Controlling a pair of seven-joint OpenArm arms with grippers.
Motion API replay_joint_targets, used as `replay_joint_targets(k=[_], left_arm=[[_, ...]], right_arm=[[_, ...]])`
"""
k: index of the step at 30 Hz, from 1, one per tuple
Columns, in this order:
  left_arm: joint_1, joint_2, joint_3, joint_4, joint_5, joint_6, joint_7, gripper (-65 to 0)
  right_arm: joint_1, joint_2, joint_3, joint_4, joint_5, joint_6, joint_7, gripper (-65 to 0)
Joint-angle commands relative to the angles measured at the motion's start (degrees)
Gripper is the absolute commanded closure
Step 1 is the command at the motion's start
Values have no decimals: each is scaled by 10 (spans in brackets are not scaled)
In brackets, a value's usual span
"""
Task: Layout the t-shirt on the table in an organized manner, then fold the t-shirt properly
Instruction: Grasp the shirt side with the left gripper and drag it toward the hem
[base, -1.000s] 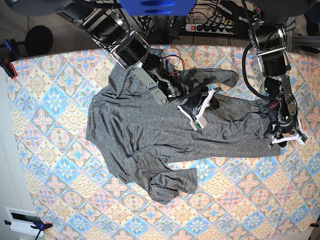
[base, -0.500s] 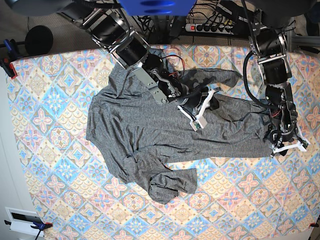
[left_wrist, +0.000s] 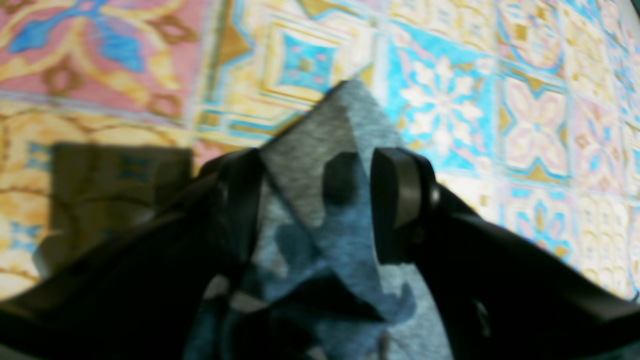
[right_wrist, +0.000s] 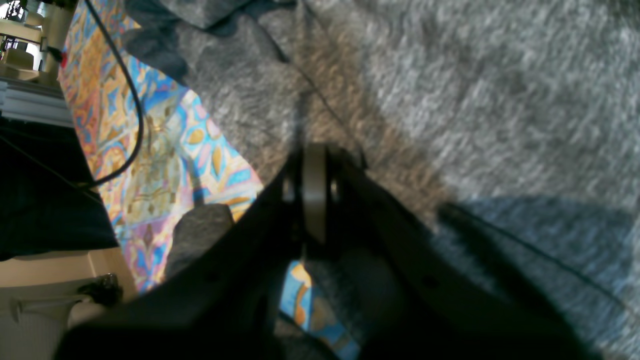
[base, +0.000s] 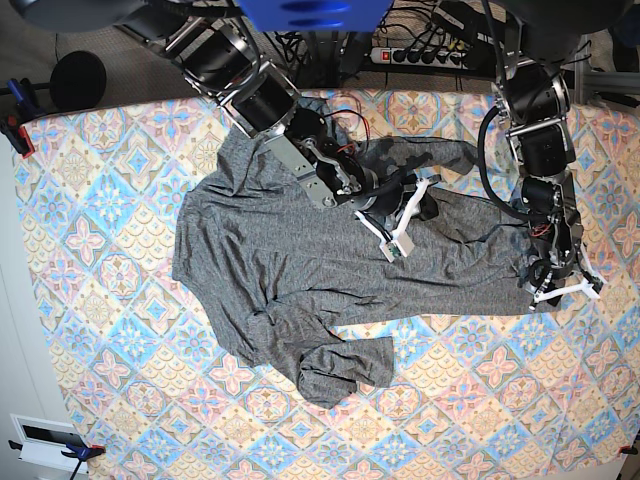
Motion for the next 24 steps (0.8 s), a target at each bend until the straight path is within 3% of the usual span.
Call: replay_joint_targets(k=[1,3,8,24], left_arm=[[-17,-8,-1,10,1,-4,-12,-326],[-18,0,-1,10,4,-4,-12,-267],[-30,9,-2,10,6,0,-54,0],[-160,33,0,-17,7,0,-60,0]], right_arm=[[-11,3,-4,-9,-23,-19,-69,-6],[-11,3,-4,-9,-23,-19,-69,-6],[-11,3,-4,-9,-23,-19,-69,-6],[-11,3,-4,-9,-23,-19,-69,-6]])
